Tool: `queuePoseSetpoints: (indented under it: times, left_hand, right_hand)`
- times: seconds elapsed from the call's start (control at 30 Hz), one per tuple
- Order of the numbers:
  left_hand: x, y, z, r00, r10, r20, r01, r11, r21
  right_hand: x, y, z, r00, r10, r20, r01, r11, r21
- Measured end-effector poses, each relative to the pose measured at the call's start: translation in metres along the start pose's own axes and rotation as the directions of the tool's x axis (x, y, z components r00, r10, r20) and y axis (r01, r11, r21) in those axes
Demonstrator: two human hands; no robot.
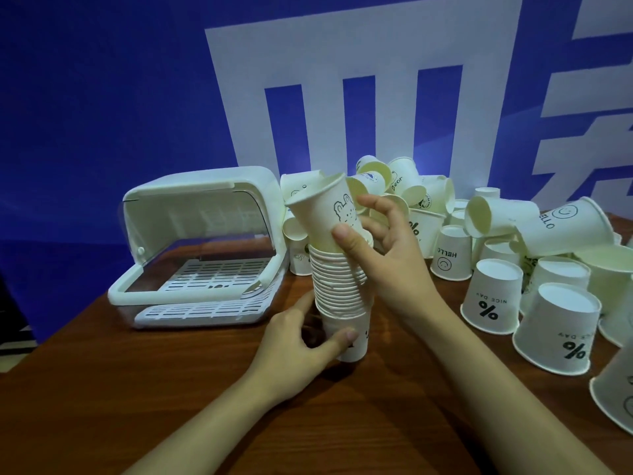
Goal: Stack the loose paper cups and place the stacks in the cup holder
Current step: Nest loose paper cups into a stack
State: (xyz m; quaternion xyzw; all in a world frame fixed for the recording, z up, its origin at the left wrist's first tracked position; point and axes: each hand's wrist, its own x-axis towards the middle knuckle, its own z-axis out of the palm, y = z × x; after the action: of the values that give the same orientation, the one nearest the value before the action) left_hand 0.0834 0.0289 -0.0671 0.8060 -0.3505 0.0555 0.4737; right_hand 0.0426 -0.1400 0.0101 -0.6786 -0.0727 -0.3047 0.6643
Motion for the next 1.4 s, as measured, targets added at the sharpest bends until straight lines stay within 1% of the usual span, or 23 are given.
queuePoseSetpoints:
  times: [0.1,0.23,0.33,0.47,0.53,0.6,0.7,0.77,0.83,0.9,0.97,1.0,1.03,1.07,1.13,1.17,1.2,1.23,1.27,1.3,1.33,1.37,1.4]
  left_hand:
    - [0.0,0.001,0.0,1.0,0.001,0.008,-0.001,1.0,-0.003]
    - [0.0,0.0,0.0,1.0,-0.002,0.008,0.002,1.0,0.001]
    - [0.0,-0.001,0.0,1.0,0.0,0.007,0.0,1.0,0.001]
    - [0.0,0.001,0.0,1.0,-0.002,-0.001,0.002,1.0,-0.01]
    - [0.0,0.0,0.0,1.0,-0.002,-0.001,0.002,1.0,-0.006]
    - [0.0,-0.001,0.0,1.0,0.009,-0.005,-0.009,1.0,0.011]
    - [0.0,0.001,-0.001,0.997,0.039,-0.06,-0.039,0.999,0.016]
    - [-0.001,0.004,-0.002,0.996,0.046,-0.081,-0.046,0.999,0.004]
    - [-0.001,0.006,-0.003,0.995,0.044,-0.091,-0.043,0.999,0.004]
    - [-0.001,0.007,-0.003,0.995,0.031,-0.099,-0.032,0.999,-0.008]
    - [-0.003,0.007,-0.004,0.993,0.025,-0.111,-0.026,1.0,-0.008]
    - [-0.004,0.007,-0.004,0.993,0.025,-0.115,-0.025,1.0,0.0]
    - [-0.004,0.007,-0.004,0.993,0.024,-0.113,-0.023,1.0,0.009]
    - [-0.004,0.008,-0.004,0.994,0.024,-0.11,-0.022,1.0,0.014]
    - [-0.004,0.007,-0.004,0.993,0.028,-0.111,-0.026,1.0,0.014]
    - [-0.003,0.006,-0.003,0.994,0.029,-0.109,-0.029,1.0,0.009]
    - [-0.003,0.006,-0.003,0.994,0.029,-0.107,-0.03,1.0,0.001]
    - [-0.003,0.006,-0.003,0.994,0.029,-0.106,-0.03,1.0,-0.01]
    - [-0.003,0.006,-0.003,0.994,0.029,-0.106,-0.031,0.999,-0.019]
    - [-0.003,0.006,-0.003,0.994,0.03,-0.108,-0.033,0.999,-0.024]
    - [-0.003,0.005,-0.004,0.994,0.03,-0.108,-0.033,0.999,-0.028]
    - [-0.002,0.005,-0.004,0.994,0.029,-0.108,-0.032,0.999,-0.031]
    - [-0.002,0.005,-0.003,0.994,0.025,-0.107,-0.029,0.999,-0.037]
  right_hand:
    - [-0.002,0.001,-0.001,1.0,-0.014,0.027,0.014,1.0,0.007]
    - [-0.002,0.0,-0.003,0.996,-0.079,-0.028,0.08,0.995,0.05]
    - [-0.001,-0.001,-0.003,0.996,-0.09,-0.021,0.09,0.996,-0.014]
    - [0.002,0.005,-0.001,0.996,-0.084,-0.001,0.083,0.981,-0.178]
    - [0.002,0.006,-0.002,0.99,-0.139,0.023,0.14,0.964,-0.226]
    - [0.001,0.006,-0.001,0.977,-0.209,0.051,0.215,0.947,-0.24]
    - [-0.001,0.007,0.0,0.966,-0.247,0.081,0.258,0.949,-0.181]
    - [-0.002,0.01,0.003,0.973,-0.213,0.084,0.223,0.965,-0.139]
    - [-0.005,0.012,0.008,0.989,-0.134,0.065,0.143,0.979,-0.143]
    - [-0.007,0.014,0.01,0.994,-0.095,0.055,0.102,0.983,-0.154]
    - [-0.008,0.009,0.006,0.993,-0.114,0.043,0.12,0.976,-0.184]
    - [-0.007,0.005,0.001,0.988,-0.152,0.014,0.151,0.96,-0.236]
    - [-0.005,0.002,-0.005,0.978,-0.205,-0.035,0.182,0.925,-0.332]
    - [-0.002,0.0,-0.013,0.961,-0.264,-0.087,0.197,0.867,-0.458]
    - [0.004,-0.002,-0.031,0.922,-0.355,-0.156,0.144,0.687,-0.712]
    - [0.007,-0.003,-0.04,0.924,-0.347,-0.161,0.071,0.569,-0.819]
    - [0.009,-0.004,-0.049,0.946,-0.279,-0.167,-0.028,0.441,-0.897]
    - [0.01,-0.005,-0.057,0.97,-0.147,-0.195,-0.141,0.314,-0.939]
    - [0.01,-0.008,-0.064,0.97,0.008,-0.242,-0.239,0.2,-0.95]
    - [0.009,-0.011,-0.07,0.944,0.153,-0.292,-0.309,0.102,-0.946]
    - [0.007,-0.011,-0.076,0.91,0.262,-0.323,-0.342,0.032,-0.939]
    - [0.006,-0.012,-0.079,0.88,0.336,-0.336,-0.352,-0.013,-0.936]
    - [0.006,-0.011,-0.08,0.865,0.378,-0.331,-0.348,-0.025,-0.937]
